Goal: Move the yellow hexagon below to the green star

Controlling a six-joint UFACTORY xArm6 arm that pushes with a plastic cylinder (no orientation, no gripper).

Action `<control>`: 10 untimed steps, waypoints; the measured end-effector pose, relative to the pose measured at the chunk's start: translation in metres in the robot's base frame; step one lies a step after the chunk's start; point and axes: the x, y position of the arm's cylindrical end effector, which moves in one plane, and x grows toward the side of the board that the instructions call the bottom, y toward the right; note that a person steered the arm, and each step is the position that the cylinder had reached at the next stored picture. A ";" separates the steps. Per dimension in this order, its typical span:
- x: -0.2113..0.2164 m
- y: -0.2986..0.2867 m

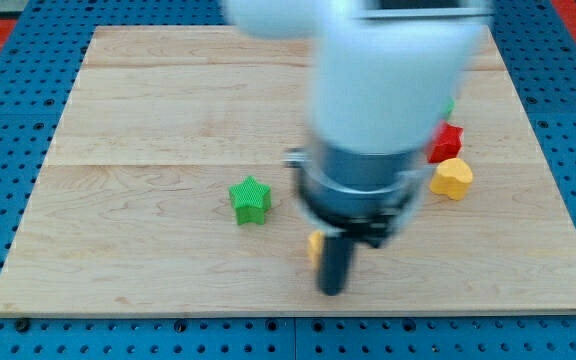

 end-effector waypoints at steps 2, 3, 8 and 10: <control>-0.004 0.120; -0.019 0.071; -0.031 -0.063; -0.057 -0.021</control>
